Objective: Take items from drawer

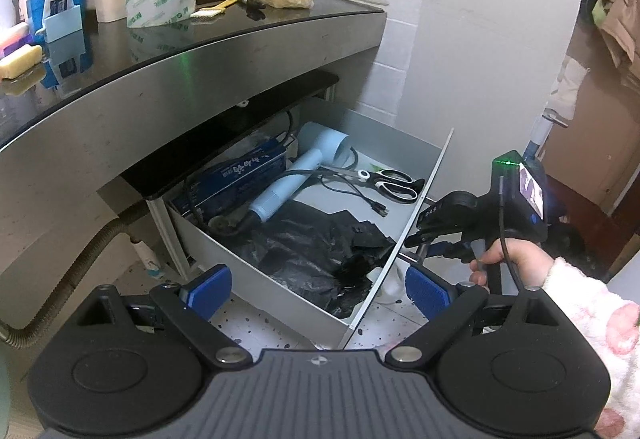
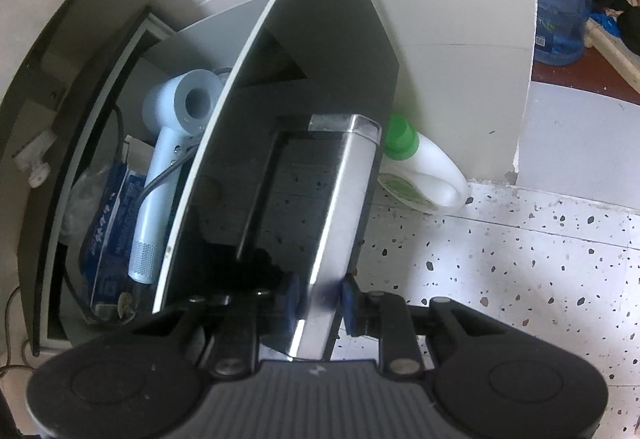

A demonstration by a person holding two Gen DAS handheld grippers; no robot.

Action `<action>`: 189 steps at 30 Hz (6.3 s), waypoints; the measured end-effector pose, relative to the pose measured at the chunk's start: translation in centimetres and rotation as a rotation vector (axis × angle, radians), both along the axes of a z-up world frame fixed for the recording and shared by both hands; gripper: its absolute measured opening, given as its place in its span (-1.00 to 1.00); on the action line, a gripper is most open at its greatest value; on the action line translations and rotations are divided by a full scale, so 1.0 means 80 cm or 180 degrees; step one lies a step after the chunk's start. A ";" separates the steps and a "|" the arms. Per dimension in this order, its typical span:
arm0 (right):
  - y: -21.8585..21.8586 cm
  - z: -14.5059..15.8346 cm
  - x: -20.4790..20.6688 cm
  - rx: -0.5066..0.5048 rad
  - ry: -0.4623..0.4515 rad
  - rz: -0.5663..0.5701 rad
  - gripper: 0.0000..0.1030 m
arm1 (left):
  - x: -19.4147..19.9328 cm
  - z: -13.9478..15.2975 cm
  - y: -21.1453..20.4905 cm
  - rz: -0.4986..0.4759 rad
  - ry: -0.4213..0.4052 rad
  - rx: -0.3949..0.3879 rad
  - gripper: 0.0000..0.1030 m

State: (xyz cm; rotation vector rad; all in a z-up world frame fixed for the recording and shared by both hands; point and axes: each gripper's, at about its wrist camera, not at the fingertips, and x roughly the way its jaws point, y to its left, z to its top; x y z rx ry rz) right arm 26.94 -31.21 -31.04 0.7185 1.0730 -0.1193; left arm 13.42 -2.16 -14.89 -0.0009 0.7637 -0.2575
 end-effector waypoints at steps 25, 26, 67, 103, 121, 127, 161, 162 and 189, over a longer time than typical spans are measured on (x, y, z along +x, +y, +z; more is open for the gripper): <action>0.038 0.001 0.044 -0.0027 0.0006 0.0044 -0.58 | -0.013 -0.005 0.009 0.0133 0.0124 -0.0003 0.84; 0.040 0.000 0.048 -0.0023 0.0012 0.0043 -0.58 | -0.013 -0.004 0.010 0.0144 0.0123 -0.0006 0.84; 0.117 -0.002 0.140 -0.0001 0.0137 0.0070 -0.58 | -0.007 0.005 0.059 0.0436 -0.0150 0.0147 0.85; 0.189 -0.015 0.216 -0.0154 0.0042 0.0194 -0.47 | 0.009 -0.013 0.084 0.0413 0.0009 0.0004 0.91; 0.216 -0.015 0.233 -0.0314 -0.0072 0.0256 -0.47 | 0.008 -0.014 0.083 0.0434 0.0034 0.0131 0.91; 0.217 -0.018 0.237 -0.0306 -0.0091 0.0260 -0.44 | 0.015 -0.020 0.084 0.0430 0.0113 0.0081 0.91; 0.164 0.002 0.174 0.0195 -0.0613 0.0040 0.07 | 0.004 0.008 0.077 0.0534 -0.0017 0.0122 0.91; 0.157 0.007 0.165 0.0170 -0.0639 0.0062 0.07 | 0.002 0.010 0.075 0.0549 -0.0083 0.0178 0.91; 0.099 0.202 -0.158 -0.1517 -0.1449 0.0881 0.75 | -0.049 0.057 0.035 0.0699 -0.0248 0.0118 0.95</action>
